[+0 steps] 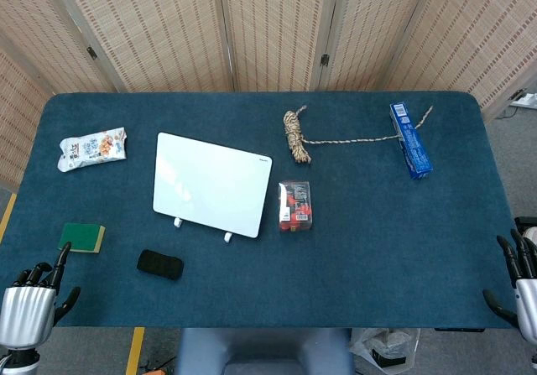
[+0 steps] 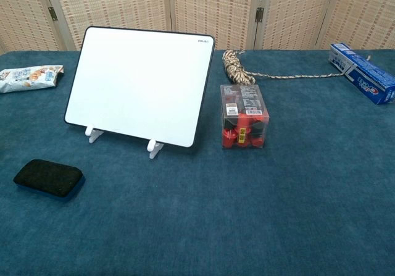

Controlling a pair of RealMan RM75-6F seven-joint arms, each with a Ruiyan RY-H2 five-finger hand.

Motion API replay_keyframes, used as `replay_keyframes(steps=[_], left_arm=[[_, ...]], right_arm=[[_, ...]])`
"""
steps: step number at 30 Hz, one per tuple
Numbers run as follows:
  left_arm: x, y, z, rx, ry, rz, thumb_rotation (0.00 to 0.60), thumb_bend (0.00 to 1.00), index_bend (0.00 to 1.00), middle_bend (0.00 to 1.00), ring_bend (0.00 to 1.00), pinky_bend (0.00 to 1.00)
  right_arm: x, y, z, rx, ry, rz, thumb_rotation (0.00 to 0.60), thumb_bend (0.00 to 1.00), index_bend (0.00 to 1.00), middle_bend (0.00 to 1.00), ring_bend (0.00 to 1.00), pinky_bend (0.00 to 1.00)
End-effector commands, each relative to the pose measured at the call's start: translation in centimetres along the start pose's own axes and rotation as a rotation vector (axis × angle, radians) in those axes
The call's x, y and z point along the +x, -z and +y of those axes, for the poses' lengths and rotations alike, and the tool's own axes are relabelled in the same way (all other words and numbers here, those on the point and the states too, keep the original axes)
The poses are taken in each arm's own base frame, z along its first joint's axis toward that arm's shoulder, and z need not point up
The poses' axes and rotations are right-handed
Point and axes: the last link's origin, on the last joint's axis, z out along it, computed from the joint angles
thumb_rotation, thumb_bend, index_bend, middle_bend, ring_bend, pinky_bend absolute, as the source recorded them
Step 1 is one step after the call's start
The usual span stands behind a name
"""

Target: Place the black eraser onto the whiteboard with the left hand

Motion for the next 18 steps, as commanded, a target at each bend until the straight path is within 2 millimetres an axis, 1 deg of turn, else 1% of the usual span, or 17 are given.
replay_keyframes(steps=[1,10,12,13,14,15,16,17,18], left_arm=[[0.0,0.0,-0.1,0.001,0.002,0.0,0.6,0.23,0.0,0.78,0.46,0.6],[0.3,0.4,0.5,-0.051,0.036,-0.013,0.6,0.23,0.0,0.78,0.47,0.61],[0.3,0.3,0.4,-0.057,0.038,-0.024,0.6,0.23,0.0,0.79,0.48,0.62],[0.3,0.1,0.5,-0.069,0.036,-0.027,0.6,0.23,0.0,0.83,0.53,0.67],[0.4,0.0,0.7,-0.086,0.044,-0.031,0.6,0.23,0.0,0.89,0.62,0.75],[0.5,-0.2,1.0,-0.112,0.077,-0.042,0.6,0.23,0.03,0.95,0.77,0.86],[0.7,-0.4,1.5,-0.138,0.129,-0.052,0.6,0.24,0.08,1.0,0.9,0.96],[0.9,-0.6,1.8,-0.172,0.177,-0.072,0.6,0.24,0.13,1.0,0.97,1.0],[1.1,-0.9,1.9,-0.19,0.196,-0.09,0.6,0.24,0.19,1.0,1.0,1.0]], right_arm=[[0.0,-0.1,0.0,-0.002,0.001,-0.001,0.6,0.27,0.0,0.0,0.01,0.13],[-0.1,0.0,-0.1,-0.002,0.003,0.001,0.6,0.27,0.0,0.0,0.01,0.13],[-0.1,-0.2,-0.1,-0.005,0.005,-0.004,0.6,0.27,0.0,0.0,0.01,0.13],[-0.2,-0.3,-0.1,-0.006,0.006,-0.007,0.6,0.27,0.0,0.0,0.01,0.13],[-0.2,-0.4,-0.2,-0.004,0.007,-0.009,0.6,0.27,0.0,0.0,0.01,0.13],[-0.2,-0.5,-0.2,-0.001,0.006,-0.008,0.6,0.27,0.0,0.0,0.01,0.13],[-0.3,-0.5,-0.3,0.003,0.006,-0.009,0.6,0.27,0.0,0.0,0.01,0.13],[-0.3,-0.6,-0.4,0.008,0.008,-0.01,0.6,0.27,0.0,0.0,0.01,0.13],[-0.4,-0.7,-0.5,0.011,0.009,-0.012,0.6,0.27,0.0,0.0,0.01,0.13]])
